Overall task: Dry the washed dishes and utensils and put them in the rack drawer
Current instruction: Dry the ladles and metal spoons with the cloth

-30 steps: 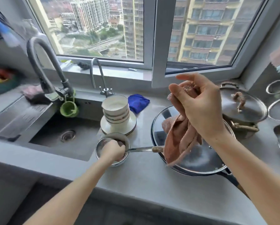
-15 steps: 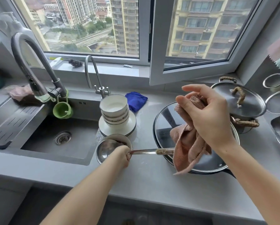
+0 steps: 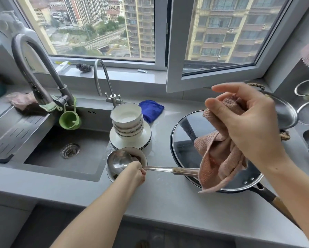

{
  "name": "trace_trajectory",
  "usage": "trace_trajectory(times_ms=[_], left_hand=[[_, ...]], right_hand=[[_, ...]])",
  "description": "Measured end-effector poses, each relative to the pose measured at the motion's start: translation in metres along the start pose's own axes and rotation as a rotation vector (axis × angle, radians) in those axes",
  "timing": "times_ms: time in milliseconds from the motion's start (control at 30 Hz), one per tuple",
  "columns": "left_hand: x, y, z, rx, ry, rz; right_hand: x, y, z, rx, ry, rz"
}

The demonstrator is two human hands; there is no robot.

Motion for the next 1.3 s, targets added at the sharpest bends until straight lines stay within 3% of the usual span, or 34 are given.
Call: trace_trajectory(times_ms=[400,633,733,867,1000,1100,1200,1233,1300], left_hand=[[0.047,0.019,-0.009,-0.142,-0.239,-0.115],[0.09,0.013,0.007,-0.114,-0.27,-0.155],[0.1,0.011,0.017,-0.182,-0.403,-0.134],[0.103,0.024,0.037,-0.431,-0.599,-0.056],[0.107,0.03,0.057,-0.593,-0.762,0.015],[0.108,0.028,0.055,-0.451,-0.663,-0.111],[0.1,0.035,0.046,-0.197,-0.421,-0.352],[0.097,0.039,0.046,-0.134,-0.365,-0.42],[0.092,0.048,0.048,-0.048,-0.287,-0.515]], right_hand=[[-0.015,-0.012,-0.028,0.072,-0.021,0.011],[-0.091,0.005,0.023,-0.169,-0.094,0.013],[-0.131,0.022,0.04,-0.303,-0.288,0.101],[-0.201,0.058,0.06,-0.537,-0.514,0.168],[-0.22,0.067,0.079,-0.515,-0.365,0.195],[-0.224,0.064,0.086,-0.567,-0.586,0.188],[-0.244,0.073,0.088,-0.535,-0.52,0.061],[-0.25,0.078,0.083,-0.434,-0.429,-0.005],[-0.268,0.093,0.073,-0.043,-0.146,-0.154]])
Point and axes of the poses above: each hand's wrist, its own y-axis away from the middle knuckle, its own x-axis out of the back of the hand, z = x × y, the point moved 8 cm from there along -y, towards the middle knuckle, and after that the axes turned 9 degrees about z, right-handed, at the moved point
